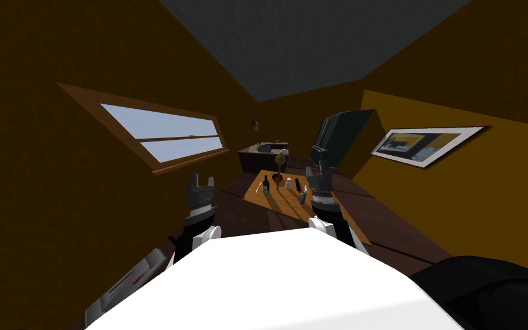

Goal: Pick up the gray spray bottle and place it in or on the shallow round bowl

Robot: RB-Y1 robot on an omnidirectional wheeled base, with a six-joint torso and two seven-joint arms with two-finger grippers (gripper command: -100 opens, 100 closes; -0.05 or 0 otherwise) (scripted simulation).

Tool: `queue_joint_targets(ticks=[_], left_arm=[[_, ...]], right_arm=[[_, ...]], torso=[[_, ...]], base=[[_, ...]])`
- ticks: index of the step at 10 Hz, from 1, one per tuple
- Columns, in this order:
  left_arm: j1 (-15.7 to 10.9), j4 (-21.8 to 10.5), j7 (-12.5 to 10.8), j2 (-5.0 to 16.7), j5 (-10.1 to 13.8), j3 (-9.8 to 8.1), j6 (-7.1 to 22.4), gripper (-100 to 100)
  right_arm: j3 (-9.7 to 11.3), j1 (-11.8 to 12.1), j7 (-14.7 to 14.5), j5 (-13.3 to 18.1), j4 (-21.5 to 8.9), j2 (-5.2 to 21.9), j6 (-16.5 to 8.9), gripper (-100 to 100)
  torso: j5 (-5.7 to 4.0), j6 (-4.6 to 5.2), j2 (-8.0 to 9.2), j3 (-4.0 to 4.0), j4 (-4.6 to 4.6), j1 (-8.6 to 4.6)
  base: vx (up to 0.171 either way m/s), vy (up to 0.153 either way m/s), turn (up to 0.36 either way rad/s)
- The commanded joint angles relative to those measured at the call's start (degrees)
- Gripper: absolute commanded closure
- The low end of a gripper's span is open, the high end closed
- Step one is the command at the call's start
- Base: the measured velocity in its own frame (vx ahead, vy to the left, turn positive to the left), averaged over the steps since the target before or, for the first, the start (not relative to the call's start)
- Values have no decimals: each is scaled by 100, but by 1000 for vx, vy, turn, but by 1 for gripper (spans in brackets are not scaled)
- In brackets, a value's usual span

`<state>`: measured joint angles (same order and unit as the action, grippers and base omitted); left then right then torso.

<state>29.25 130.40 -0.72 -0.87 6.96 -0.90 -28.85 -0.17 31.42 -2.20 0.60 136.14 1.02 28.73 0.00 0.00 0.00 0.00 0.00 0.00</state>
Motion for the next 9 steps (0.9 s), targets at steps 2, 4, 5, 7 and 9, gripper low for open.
queue_joint_targets(ticks=[2, 4, 5, 7, 9], left_arm=[[0, 0, 0, 0, 0, 0, 0, 0], [0, 0, 0, 0, 0, 0, 0, 0], [0, 0, 0, 0, 0, 0, 0, 0], [0, 0, 0, 0, 0, 0, 0, 0], [0, 0, 0, 0, 0, 0, 0, 0]], right_arm=[[8, -140, -19, 123, -320, 302, -23, -100], [10, -252, -44, 224, -582, 430, -47, -100], [10, -318, -62, 285, -737, 485, -62, -100], [8, -390, -85, 351, -906, 533, -81, -100], [4, -465, -113, 424, -1090, 576, -104, -100]], torso=[[-1, 1, 3, 1, 0, -4], [-2, 0, 7, 4, 1, -6], [-1, 1, 7, 4, 2, -5], [-1, 1, 7, 4, 1, -4], [-1, 0, 4, 2, 1, -1]], base=[[-19, -8, -104], [-22, -9, -89], [-19, -6, -83], [-14, -3, -56], [-9, -2, -47]])
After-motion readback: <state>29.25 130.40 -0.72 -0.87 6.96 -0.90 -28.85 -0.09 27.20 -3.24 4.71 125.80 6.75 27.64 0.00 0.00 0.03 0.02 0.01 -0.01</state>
